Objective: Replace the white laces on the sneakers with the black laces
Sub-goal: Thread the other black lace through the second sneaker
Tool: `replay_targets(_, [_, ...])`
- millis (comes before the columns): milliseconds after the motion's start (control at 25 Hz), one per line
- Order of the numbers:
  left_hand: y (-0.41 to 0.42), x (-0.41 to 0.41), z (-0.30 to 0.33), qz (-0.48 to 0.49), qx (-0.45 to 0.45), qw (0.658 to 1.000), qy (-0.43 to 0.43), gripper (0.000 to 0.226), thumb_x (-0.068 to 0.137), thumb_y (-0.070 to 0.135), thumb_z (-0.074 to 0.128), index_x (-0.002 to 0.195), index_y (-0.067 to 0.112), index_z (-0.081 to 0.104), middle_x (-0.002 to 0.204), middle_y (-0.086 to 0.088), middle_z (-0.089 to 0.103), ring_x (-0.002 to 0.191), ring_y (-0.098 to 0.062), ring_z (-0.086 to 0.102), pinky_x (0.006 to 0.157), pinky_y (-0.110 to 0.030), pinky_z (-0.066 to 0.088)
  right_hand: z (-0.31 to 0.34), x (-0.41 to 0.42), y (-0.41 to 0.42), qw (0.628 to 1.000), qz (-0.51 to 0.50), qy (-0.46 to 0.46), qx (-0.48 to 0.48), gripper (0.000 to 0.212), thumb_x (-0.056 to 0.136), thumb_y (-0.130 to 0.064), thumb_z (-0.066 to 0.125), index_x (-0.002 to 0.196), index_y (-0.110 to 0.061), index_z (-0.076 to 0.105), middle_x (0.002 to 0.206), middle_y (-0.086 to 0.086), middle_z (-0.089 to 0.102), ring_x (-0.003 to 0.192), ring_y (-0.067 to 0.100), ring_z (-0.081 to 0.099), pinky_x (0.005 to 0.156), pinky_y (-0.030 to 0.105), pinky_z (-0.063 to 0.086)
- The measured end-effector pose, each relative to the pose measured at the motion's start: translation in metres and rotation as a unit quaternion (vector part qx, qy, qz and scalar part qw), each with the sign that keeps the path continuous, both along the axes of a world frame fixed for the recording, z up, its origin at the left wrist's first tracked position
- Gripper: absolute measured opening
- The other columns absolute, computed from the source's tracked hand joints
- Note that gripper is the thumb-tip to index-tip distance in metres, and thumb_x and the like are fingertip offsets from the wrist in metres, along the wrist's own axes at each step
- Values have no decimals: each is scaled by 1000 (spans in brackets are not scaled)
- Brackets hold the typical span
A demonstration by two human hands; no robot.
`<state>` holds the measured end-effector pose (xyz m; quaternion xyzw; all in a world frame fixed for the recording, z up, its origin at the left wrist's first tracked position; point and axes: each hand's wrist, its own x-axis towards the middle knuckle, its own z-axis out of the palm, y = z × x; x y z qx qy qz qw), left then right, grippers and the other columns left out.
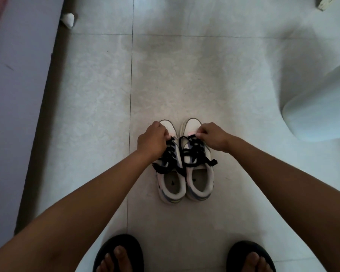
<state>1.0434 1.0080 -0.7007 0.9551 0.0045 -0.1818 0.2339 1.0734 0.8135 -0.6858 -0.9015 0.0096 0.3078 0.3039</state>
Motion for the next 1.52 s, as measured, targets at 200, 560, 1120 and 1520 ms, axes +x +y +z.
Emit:
replay_targets(200, [5,-31,7,7,-86,994,-63,18,92,22,58,103,9,62,113,-2,53,100,-17,54,76,-34,48,-1,-26,-7,979,100,-162,-71,16,92,-16,55,102,-6,61,106,11,56,98,25,52,78,31,40])
replay_targets(560, [-21,-20,13,-60,89,994,-34,15,90,-2,47,100,0,59,114,-15,51,96,-30,56,68,-31,38,-7,-27,7,942,207,-155,-216,23,95,-3,43,115,1,51,122,18,48,109,32,49,84,35,41])
replay_targets(1120, [9,-46,-3,151,-180,969,-74,7,84,9,67,87,3,67,108,-6,52,92,-7,51,81,-9,40,10,-45,19,964,118,-233,-47,16,92,-11,52,98,2,59,107,18,54,100,31,49,83,33,36])
replay_targets(1520, [9,-48,10,33,-87,996,1,14,87,24,61,96,14,66,88,1,52,83,-18,56,67,-26,40,12,-43,67,972,185,-127,-73,24,92,-15,52,109,-9,66,108,14,62,100,28,58,83,33,43])
